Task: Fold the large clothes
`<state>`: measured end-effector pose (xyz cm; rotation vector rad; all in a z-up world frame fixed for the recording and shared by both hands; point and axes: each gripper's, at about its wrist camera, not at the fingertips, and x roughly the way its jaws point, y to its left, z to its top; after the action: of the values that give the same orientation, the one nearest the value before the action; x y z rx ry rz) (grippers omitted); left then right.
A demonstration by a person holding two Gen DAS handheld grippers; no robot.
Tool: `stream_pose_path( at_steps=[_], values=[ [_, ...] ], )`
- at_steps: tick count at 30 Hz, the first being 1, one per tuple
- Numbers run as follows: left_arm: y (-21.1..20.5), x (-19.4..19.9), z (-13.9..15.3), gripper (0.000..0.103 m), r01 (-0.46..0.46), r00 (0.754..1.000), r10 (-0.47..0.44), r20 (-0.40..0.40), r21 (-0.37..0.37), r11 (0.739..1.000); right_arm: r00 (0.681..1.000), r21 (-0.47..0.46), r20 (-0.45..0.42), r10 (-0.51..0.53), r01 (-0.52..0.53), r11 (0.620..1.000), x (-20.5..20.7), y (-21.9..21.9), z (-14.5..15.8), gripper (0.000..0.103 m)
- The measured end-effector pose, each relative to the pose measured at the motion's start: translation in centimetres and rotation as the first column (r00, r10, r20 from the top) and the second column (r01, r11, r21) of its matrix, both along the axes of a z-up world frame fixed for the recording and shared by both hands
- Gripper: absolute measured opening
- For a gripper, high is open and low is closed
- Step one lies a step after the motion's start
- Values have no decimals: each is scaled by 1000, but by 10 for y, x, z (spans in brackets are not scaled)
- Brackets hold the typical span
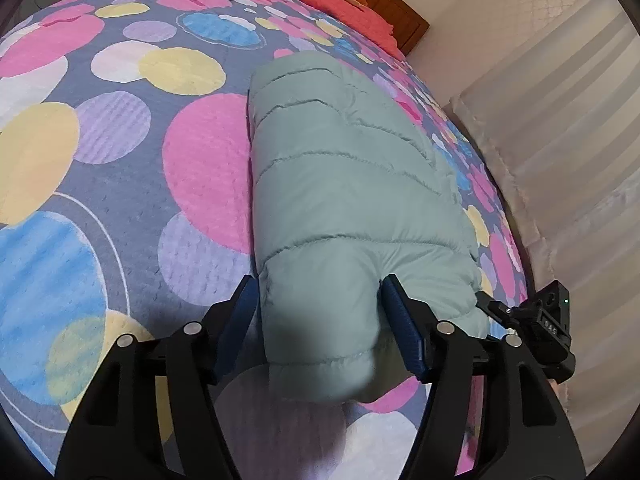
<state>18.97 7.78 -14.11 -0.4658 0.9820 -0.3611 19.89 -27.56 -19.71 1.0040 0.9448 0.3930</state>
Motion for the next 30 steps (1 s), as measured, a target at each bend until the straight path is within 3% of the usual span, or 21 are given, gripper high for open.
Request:
stream_pose_path(
  at_steps=[12,15,17,24,27,30],
  values=[
    [1,-28,10,78,-47,998,42,43,123,991,1000,-166,9,-27,28,986,-42,0,16,52],
    [-2,-39,14,78,-56,997,47,61,165,985,999,-229,20,-34,37,973,-54,6,24,61],
    [-3,-50,17,79,-64,996,49,79,195,979,999,-276,35,-35,44,960,-62,12,31,61],
    [-9,-79,26,85,-114,989,81,127,281,953,995,-496,91,-42,82,864,-90,41,60,62],
    [-10,-92,31,87,-145,983,102,150,312,939,991,-573,125,-45,109,812,-98,54,72,70],
    [-12,-106,37,91,-172,977,115,180,347,922,986,-629,162,-46,139,765,-103,64,83,71]
  ],
)
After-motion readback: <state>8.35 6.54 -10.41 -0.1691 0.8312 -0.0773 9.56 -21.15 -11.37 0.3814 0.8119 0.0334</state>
